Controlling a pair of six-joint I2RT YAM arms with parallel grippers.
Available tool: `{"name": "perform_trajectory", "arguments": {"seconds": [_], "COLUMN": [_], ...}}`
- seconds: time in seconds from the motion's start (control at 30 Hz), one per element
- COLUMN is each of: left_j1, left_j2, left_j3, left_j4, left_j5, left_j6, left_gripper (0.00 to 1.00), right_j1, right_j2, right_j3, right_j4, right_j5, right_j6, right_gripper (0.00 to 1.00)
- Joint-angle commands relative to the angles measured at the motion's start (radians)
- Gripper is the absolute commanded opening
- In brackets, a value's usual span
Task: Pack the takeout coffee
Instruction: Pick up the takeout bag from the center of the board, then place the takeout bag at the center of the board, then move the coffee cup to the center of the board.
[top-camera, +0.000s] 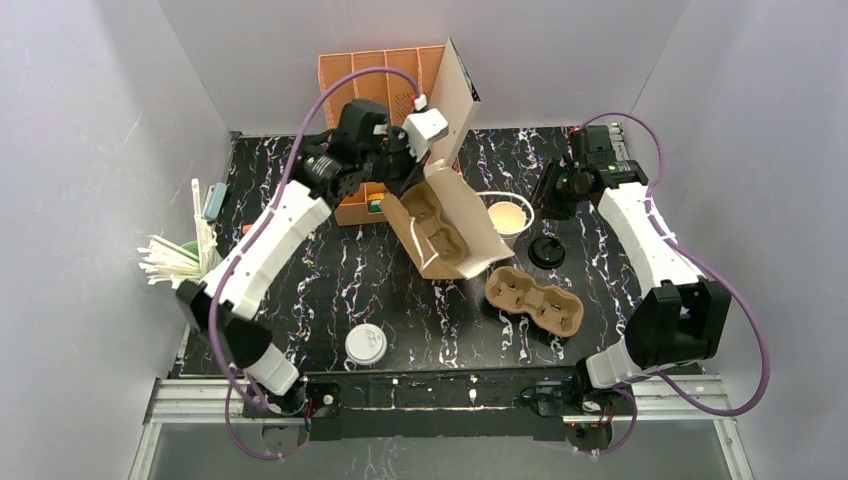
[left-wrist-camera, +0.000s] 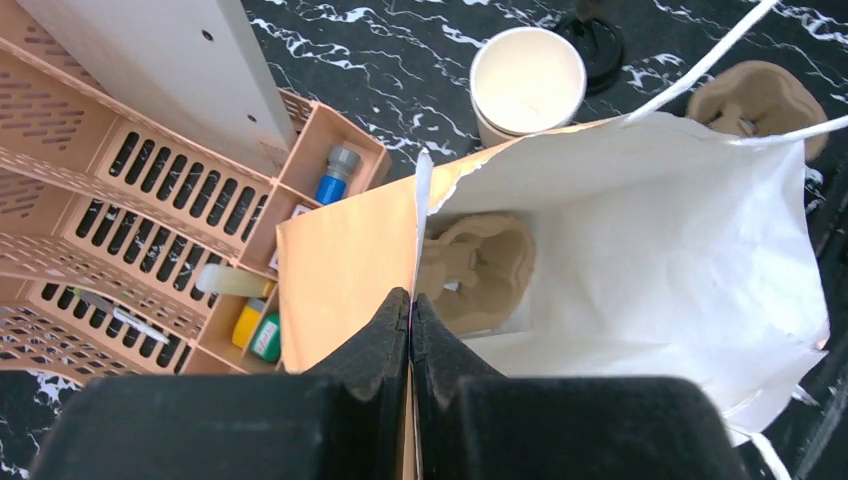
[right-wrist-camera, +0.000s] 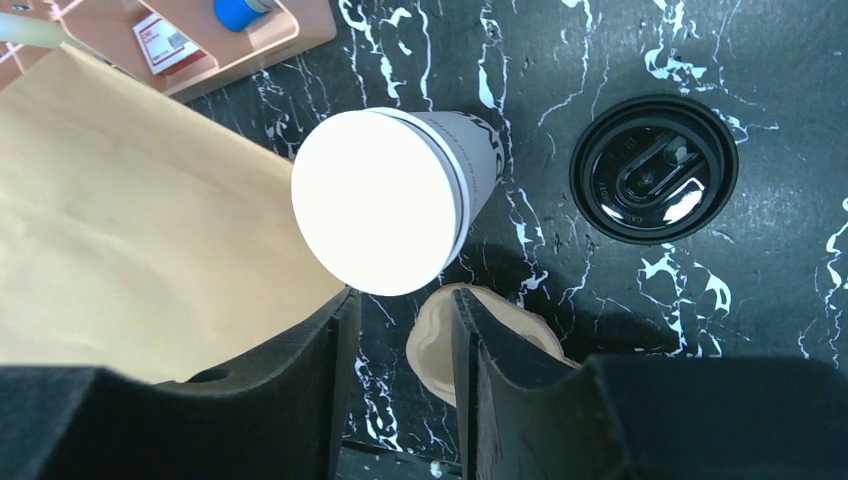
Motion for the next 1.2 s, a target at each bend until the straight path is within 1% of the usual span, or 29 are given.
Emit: {"name": "perform_trajectory", "arguments": {"seconds": [0.0, 0.13, 0.27, 0.47, 0.57, 0.67, 0.73, 0.8, 0.9, 1.03, 1.17], "left_j1": [-0.014, -0.014, 0.0, 0.128, 0.146, 0.154, 0.166, 0.181, 0.214, 0.257, 0.298], "left_j2": [-0.166, -0.223, -0.232, -0.225, -0.233, -0.237, -0.252, -0.286, -0.351, -0.422, -0.459], "left_j3": [-0.15, -0.228, -0.267, -0.266, -0.24, -0.206, -0.213, -0.256, -0.345, -0.422, -0.478], "left_j4": [0.082, 0.128, 0.137, 0.12, 0.057, -0.048, -0.092, -0.106, -0.088, -0.075, 0.017], "left_j5": [-0.012, -0.047, -0.164, -0.175, -0.275, -0.399, -0.424, -0.447, -0.516, -0.678, -0.794], "left_j6": [-0.006, -0.07, -0.173, -0.394, -0.446, -0.474, -0.473, -0.465, -0.462, -0.481, -0.465], "left_gripper": [0.0, 0.0, 0.0, 0.0, 0.0, 0.0, 0.0, 0.0, 0.0, 0.0, 0.0], "right_j1": [0.014, 0.024, 0.04, 0.063, 0.066, 0.068, 0.069, 0.072, 0.078, 0.09, 0.112], "right_j2": [-0.057, -0.055, -0.037, -0.01, -0.007, -0.005, -0.003, 0.0, 0.006, 0.017, 0.03], "right_j3": [0.019, 0.02, 0.03, 0.061, 0.062, 0.065, 0.067, 0.069, 0.074, 0.093, 0.1], "right_j4": [0.055, 0.052, 0.052, 0.046, 0.046, 0.046, 0.046, 0.048, 0.05, 0.054, 0.048], "right_j5": [-0.01, -0.007, -0.003, 0.012, 0.016, 0.023, 0.027, 0.028, 0.035, 0.04, 0.056], "right_j6": [-0.012, -0.017, -0.029, -0.036, -0.036, -0.037, -0.036, -0.034, -0.03, -0.021, -0.017], "right_gripper": [0.46, 0.46, 0.47, 0.47, 0.47, 0.47, 0.47, 0.47, 0.47, 0.47, 0.47]}}
